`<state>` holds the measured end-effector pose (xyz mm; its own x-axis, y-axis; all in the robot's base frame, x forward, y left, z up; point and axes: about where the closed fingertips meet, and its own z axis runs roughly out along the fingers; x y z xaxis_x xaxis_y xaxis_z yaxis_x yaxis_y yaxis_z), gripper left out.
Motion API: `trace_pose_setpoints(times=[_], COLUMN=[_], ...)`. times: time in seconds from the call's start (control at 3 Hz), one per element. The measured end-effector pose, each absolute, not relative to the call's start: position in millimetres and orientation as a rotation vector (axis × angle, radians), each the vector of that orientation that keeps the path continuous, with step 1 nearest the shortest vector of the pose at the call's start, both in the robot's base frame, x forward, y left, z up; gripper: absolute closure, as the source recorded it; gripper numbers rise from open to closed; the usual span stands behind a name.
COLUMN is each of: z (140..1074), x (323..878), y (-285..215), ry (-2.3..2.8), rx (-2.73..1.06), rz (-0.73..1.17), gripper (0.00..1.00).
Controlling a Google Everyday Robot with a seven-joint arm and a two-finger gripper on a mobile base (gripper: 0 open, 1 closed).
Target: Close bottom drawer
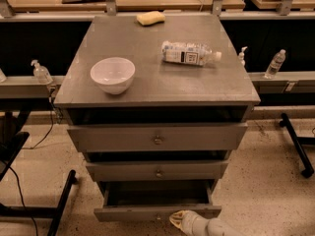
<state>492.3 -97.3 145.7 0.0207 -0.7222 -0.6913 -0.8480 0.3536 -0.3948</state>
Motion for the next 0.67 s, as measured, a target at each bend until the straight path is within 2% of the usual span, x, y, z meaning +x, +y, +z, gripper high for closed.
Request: trace_pose_setpoints(times=[0.67], z=[155.1], x=[526.5], y=[-91.0], ry=[1.711], rx=[-1.382], rz=[0.177], gripper=[1.0])
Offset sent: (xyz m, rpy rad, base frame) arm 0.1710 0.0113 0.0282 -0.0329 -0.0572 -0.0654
